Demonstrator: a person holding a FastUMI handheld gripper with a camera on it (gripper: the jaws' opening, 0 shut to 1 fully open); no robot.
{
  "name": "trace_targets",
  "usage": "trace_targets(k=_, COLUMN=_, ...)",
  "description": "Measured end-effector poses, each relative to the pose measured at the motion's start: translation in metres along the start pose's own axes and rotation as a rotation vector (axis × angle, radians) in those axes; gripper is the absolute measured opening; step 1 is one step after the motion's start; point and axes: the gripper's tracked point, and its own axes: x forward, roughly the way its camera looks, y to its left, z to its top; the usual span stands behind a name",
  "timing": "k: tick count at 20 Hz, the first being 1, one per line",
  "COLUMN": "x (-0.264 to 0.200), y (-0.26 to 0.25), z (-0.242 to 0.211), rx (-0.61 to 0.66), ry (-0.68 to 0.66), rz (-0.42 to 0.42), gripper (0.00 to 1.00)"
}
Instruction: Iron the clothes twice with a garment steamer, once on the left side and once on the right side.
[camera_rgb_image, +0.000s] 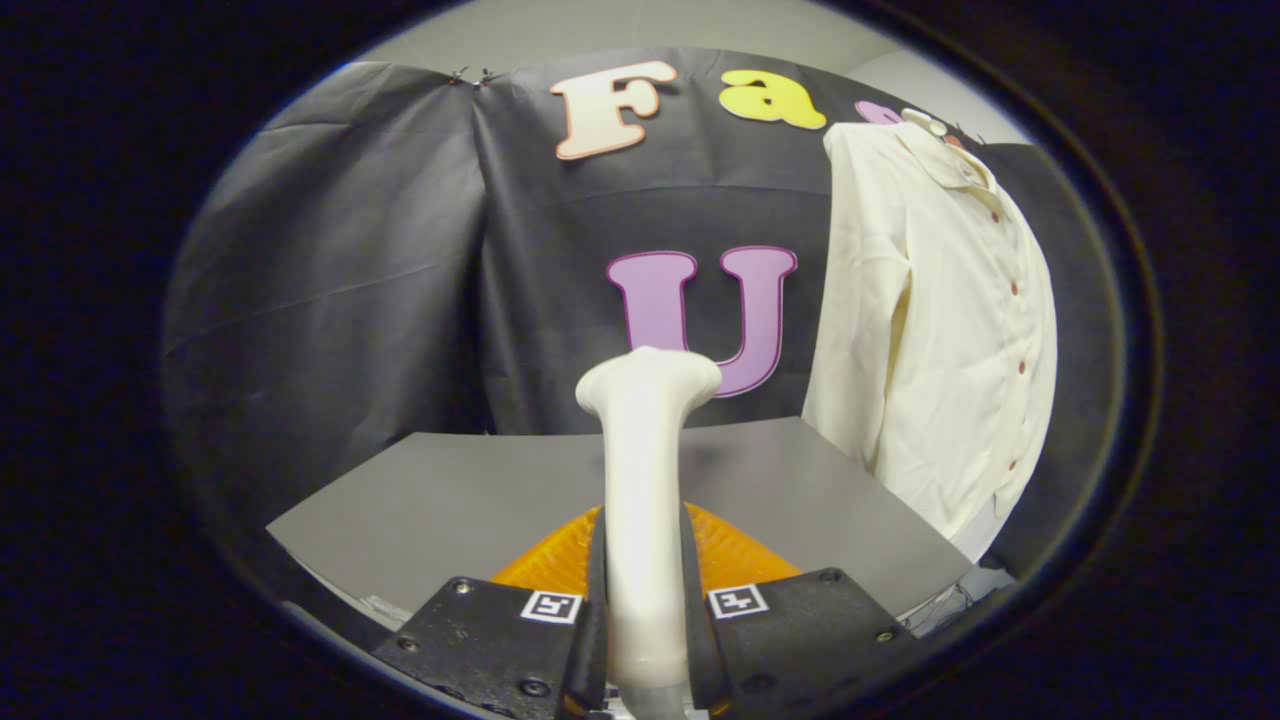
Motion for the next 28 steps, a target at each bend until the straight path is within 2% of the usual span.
trace_targets(k=5, x=-0.044, y=-0.038, z=0.046, rx=0.032, ry=-0.160, rz=0.046, gripper=0.32)
trace_targets(k=12, x=-0.078, y=-0.143, z=0.104, rx=0.002, ry=-0.326, rz=0.004, gripper=0.31)
trace_targets(k=15, x=-0.079, y=-0.181, z=0.127, rx=-0.006, ry=-0.376, rz=-0.032, gripper=0.31)
trace_targets(k=20, x=-0.063, y=-0.223, z=0.149, rx=0.056, ry=-0.412, rz=-0.045, gripper=0.31)
trace_targets(k=28, x=-0.047, y=-0.252, z=0.152, rx=0.060, ry=-0.421, rz=-0.073, gripper=0.31)
